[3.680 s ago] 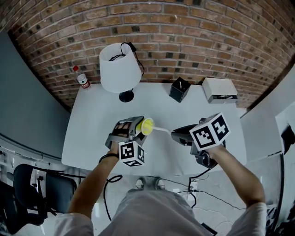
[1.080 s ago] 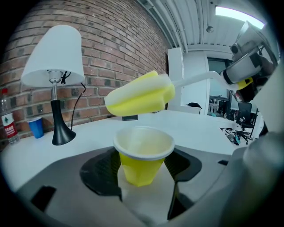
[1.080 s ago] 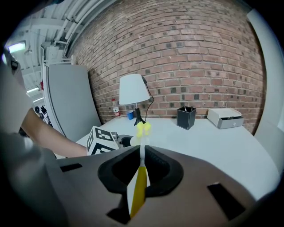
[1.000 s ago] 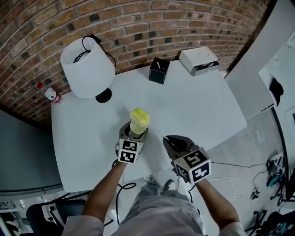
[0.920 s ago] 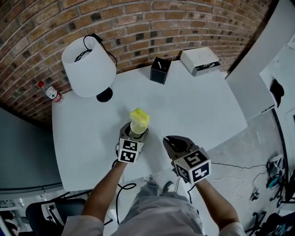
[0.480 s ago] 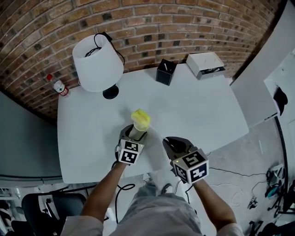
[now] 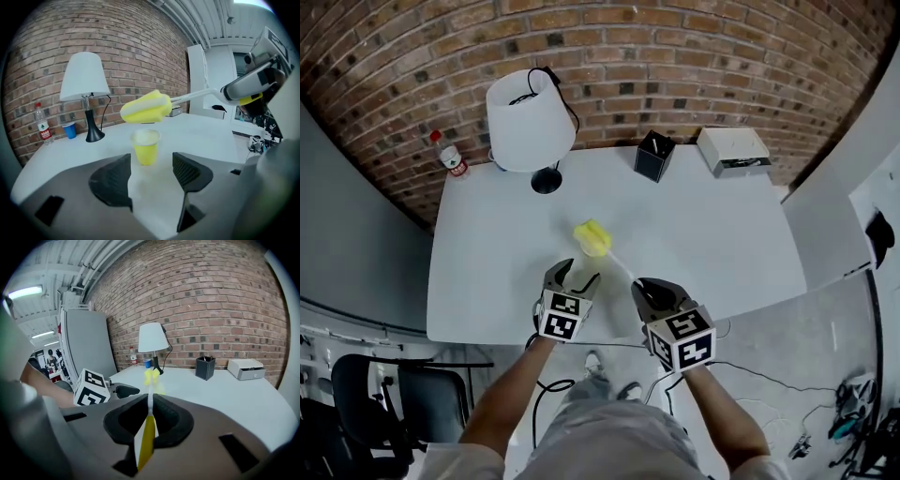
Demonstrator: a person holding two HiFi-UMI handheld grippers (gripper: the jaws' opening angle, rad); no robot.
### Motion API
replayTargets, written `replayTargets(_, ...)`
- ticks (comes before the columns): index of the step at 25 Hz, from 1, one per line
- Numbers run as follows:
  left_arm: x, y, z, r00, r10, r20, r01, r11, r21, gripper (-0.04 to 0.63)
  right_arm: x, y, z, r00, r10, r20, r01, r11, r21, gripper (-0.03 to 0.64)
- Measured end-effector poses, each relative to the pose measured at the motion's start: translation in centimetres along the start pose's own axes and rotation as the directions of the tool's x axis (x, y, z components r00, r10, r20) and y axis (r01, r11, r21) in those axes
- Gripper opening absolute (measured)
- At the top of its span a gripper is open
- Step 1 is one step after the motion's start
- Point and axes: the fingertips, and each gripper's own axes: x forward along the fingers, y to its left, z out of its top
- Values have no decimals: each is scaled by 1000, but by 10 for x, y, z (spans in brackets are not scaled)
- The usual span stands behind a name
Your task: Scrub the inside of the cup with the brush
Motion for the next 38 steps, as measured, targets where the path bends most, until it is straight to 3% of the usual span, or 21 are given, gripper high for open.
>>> replayTargets(15,-85,-62,55,982,104,161,-94,993,-70,180,-38,22,4,991,60,118,-52,996,-70,28)
replayTargets(19,-103,-80,68,974,120,192,-106,991,-83,132,-50,25,5,988,74,134,-64,995,-77,28)
replayTargets(21,-110,-87,71,972,130,197,-115,990,-86,77,-57,28,6,986,80,147,-68,994,-83,28)
replayTargets(26,-122,-100,87,962,153,226,-132,986,-102,34,-69,29,9,982,87,165,-73,993,-91,28)
replayTargets(32,-135,-114,102,953,173,248,-152,983,-100,8,-77,34,9,979,100,178,-84,992,-97,28)
replayTargets(38,-135,-120,98,954,172,244,-138,979,-152,6,-83,34,11,976,104,190,-86,991,-104,28)
